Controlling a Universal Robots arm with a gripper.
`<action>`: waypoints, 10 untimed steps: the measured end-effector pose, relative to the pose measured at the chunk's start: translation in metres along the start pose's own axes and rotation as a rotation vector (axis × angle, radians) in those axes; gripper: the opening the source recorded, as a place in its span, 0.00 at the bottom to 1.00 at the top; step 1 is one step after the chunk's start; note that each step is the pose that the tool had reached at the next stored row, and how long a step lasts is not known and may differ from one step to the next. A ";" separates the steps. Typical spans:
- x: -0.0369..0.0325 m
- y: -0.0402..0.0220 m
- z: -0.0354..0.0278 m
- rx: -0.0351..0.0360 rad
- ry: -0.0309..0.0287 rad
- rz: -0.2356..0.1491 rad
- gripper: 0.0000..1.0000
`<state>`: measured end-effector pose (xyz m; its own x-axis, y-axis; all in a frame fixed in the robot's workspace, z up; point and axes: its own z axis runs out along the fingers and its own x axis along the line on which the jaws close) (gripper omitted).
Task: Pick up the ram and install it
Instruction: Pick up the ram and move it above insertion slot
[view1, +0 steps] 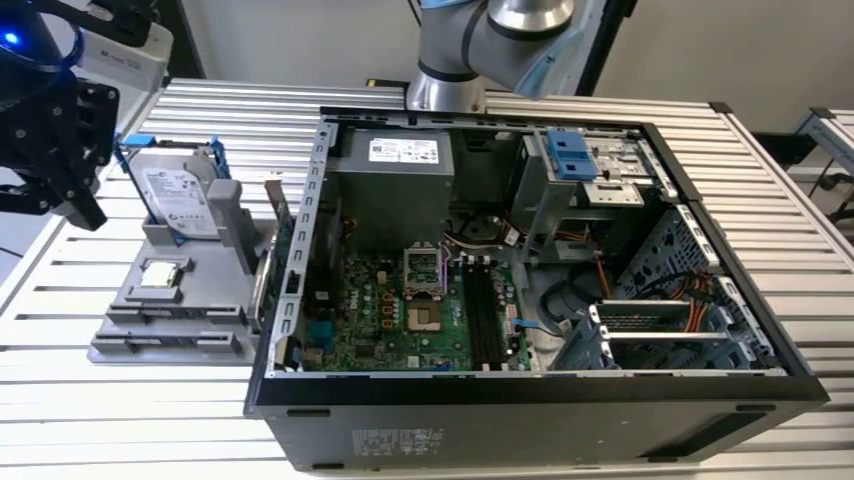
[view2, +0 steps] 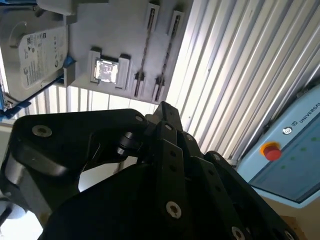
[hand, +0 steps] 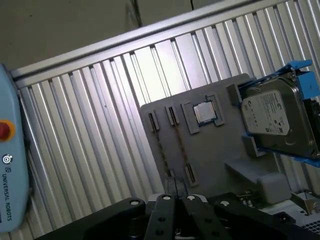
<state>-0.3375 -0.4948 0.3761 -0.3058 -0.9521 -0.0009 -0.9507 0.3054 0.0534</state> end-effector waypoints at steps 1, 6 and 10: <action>0.0000 0.0000 0.0000 0.0002 0.0006 -0.013 0.00; -0.0001 0.0000 -0.0002 0.0005 0.0050 -0.098 0.00; -0.0001 0.0000 -0.0002 0.0004 0.0089 -0.170 0.00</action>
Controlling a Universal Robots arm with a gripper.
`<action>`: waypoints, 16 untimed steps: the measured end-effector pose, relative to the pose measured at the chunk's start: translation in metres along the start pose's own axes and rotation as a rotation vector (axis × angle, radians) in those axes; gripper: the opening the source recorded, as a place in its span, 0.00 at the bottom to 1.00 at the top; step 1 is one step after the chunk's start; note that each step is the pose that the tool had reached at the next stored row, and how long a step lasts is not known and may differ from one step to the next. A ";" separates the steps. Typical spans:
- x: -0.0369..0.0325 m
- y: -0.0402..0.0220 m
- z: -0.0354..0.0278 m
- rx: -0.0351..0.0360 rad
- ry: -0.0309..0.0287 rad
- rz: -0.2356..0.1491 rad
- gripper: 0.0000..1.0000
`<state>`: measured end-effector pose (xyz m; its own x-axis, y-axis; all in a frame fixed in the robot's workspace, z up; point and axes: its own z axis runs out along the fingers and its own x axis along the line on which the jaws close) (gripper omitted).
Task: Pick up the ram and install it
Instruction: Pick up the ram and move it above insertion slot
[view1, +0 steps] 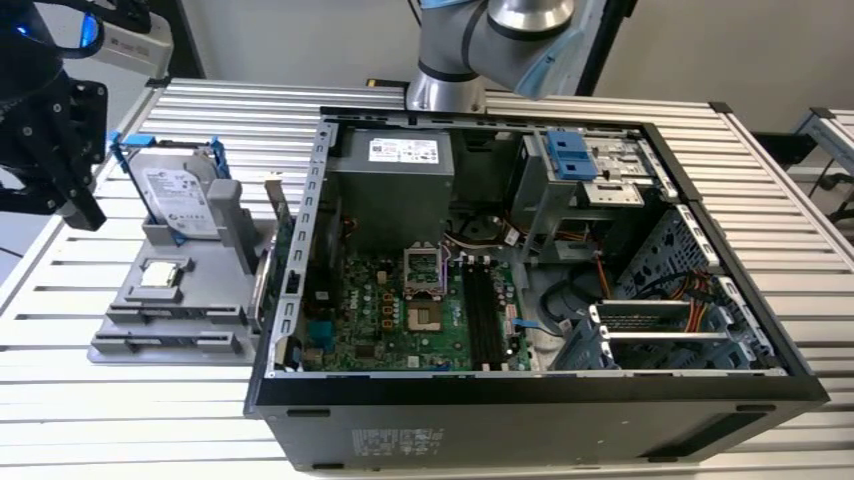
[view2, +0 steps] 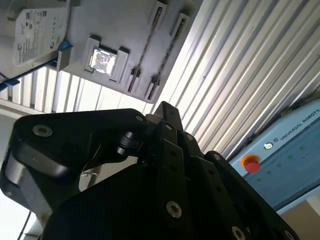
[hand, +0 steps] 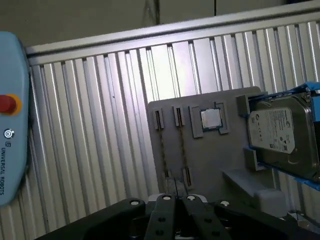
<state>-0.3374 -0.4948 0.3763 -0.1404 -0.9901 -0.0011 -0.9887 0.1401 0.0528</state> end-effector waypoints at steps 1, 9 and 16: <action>0.0000 0.0000 0.0000 0.0000 0.0010 -0.019 0.00; 0.0000 0.0000 -0.0001 0.0184 -0.0753 -0.095 0.00; 0.0000 0.0005 0.0000 0.0125 -0.0948 -0.193 0.00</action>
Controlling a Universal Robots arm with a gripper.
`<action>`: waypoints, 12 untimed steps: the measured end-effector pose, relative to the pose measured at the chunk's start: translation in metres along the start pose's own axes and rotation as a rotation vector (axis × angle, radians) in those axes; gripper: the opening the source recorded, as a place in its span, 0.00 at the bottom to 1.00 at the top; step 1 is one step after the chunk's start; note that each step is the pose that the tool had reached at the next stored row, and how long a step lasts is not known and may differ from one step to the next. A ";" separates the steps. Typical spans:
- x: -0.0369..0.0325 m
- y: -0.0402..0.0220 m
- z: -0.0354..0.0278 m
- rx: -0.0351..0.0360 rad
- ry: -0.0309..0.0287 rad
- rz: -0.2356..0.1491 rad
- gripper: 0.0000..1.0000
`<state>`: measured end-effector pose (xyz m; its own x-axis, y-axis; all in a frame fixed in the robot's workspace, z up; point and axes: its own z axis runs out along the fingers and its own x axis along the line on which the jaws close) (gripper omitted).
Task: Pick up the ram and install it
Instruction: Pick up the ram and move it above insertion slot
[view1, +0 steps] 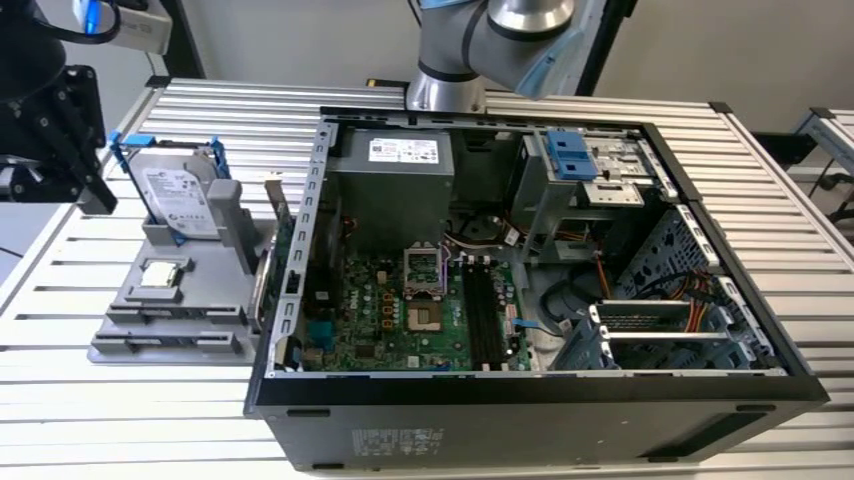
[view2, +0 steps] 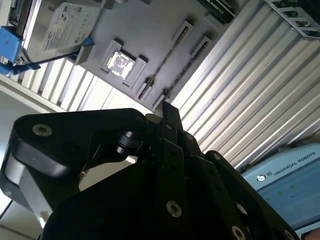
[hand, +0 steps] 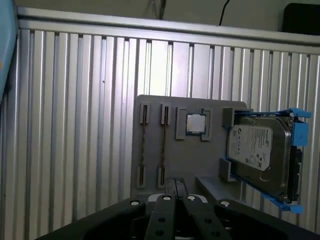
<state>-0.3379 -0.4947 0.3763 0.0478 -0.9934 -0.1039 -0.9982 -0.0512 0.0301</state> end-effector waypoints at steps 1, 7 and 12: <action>0.0000 0.0000 0.0000 -0.0019 0.0006 -0.018 0.00; -0.0001 0.0030 0.0001 -0.0047 0.0014 -0.046 0.00; -0.0002 0.0058 0.0002 -0.0048 0.0015 -0.046 1.00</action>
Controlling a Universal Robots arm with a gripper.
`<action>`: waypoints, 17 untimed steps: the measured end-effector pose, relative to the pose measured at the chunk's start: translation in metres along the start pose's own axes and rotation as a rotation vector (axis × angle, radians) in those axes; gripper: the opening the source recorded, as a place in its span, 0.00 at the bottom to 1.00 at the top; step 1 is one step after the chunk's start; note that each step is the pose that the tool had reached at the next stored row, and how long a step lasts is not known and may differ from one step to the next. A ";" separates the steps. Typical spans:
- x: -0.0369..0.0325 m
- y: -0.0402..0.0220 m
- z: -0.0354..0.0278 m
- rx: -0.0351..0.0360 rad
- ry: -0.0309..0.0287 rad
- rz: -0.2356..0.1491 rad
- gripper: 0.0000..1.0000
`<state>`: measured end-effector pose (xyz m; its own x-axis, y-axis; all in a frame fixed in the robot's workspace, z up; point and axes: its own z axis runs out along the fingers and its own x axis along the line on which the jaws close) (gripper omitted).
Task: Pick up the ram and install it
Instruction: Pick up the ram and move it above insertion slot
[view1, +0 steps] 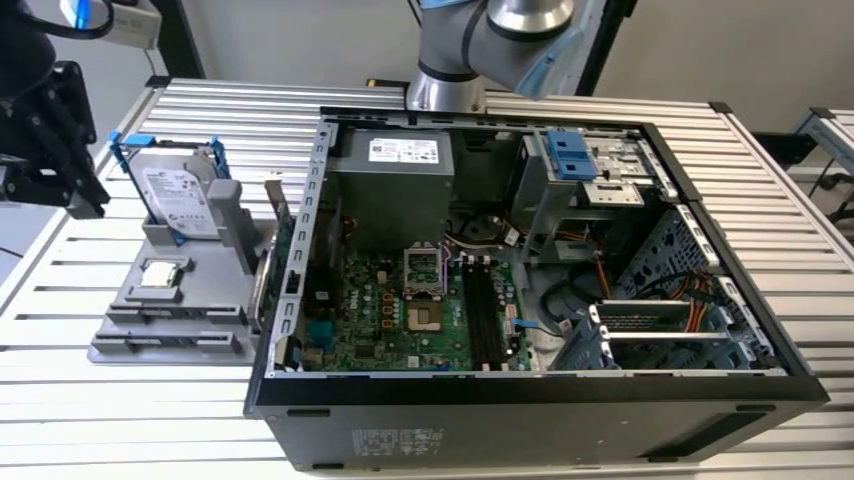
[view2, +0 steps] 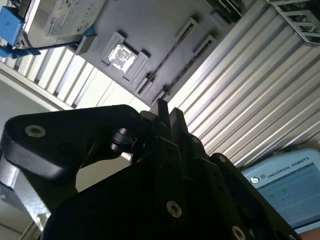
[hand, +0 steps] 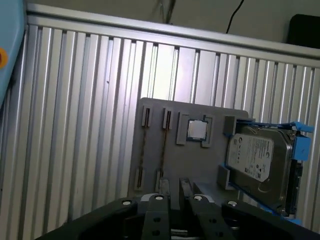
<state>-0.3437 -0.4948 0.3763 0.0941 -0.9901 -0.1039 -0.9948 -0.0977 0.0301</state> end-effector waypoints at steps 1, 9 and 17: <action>-0.0001 0.0005 0.0000 0.0000 0.0000 0.000 1.00; -0.0003 0.0022 0.0041 0.0048 0.0024 0.046 1.00; -0.0005 0.0006 0.0134 0.0100 0.0340 0.084 1.00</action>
<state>-0.3449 -0.4930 0.3630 0.0110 -0.9977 -0.0676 -0.9995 -0.0129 0.0273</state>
